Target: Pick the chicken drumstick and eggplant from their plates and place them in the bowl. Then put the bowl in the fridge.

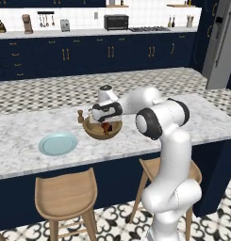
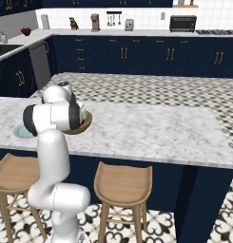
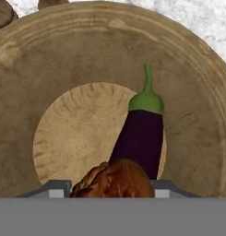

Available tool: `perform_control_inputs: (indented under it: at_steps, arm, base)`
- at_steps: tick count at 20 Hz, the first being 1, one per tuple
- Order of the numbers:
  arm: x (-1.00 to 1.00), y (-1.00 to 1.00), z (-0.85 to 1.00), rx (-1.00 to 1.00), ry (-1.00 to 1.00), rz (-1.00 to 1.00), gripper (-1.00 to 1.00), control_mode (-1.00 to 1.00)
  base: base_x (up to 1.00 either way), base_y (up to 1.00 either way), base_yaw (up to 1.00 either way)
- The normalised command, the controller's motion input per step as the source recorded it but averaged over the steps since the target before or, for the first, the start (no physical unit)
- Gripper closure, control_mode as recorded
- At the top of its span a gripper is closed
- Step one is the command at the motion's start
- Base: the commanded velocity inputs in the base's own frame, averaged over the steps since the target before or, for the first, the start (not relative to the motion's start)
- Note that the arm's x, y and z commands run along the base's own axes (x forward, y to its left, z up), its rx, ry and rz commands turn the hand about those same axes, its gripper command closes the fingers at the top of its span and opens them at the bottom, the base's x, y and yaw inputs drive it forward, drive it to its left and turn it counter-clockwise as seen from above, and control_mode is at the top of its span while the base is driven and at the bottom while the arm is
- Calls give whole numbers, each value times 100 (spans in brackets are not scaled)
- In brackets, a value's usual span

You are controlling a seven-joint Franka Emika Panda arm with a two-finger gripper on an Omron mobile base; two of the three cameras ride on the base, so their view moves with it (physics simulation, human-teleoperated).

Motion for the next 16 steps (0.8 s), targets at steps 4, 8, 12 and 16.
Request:
perform_control_inputs:
  at_steps: [4, 8, 12, 16]
  arm:
    - [31, 0, 0, 0, 0, 0, -100, -100]
    - [10, 0, 0, 0, 0, 0, -100, -100]
    - [-66, -12, 28, 0, 0, 0, -100, -100]
    - [-100, -37, 41, 2, 0, 0, -100, -100]
  base:
    - [0, 0, 0]
    - [0, 0, 0]
    - [0, 0, 0]
    - [0, 0, 0]
